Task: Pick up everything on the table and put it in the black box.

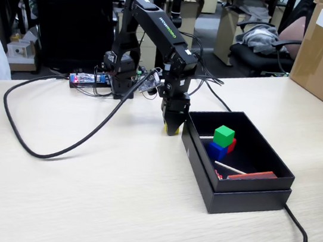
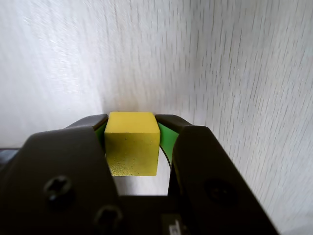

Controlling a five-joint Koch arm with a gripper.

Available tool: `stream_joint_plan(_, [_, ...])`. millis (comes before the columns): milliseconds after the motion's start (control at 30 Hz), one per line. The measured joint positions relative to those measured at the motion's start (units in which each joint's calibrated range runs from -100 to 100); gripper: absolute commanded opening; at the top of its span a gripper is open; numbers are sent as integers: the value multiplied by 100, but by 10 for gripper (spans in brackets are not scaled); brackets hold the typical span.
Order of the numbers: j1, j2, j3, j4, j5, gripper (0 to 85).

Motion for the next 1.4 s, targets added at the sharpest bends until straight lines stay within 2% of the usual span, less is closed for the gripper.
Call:
stream_joint_plan(100, [-156, -1074, 256, -372, -171, 140])
stream_joint_plan(167, [-200, -1825, 1077, -906, -332, 140])
stream_joint_plan(333, [-147, -1929, 2821, -1456, -552, 141])
stream_joint_plan(467, [83, -803, 3816, -1510, -703, 141])
stream_joint_plan(800, [430, 1929, 5714, -1494, -840, 141])
stream_joint_plan(1400, [532, 3935, 6171, -1494, -864, 141])
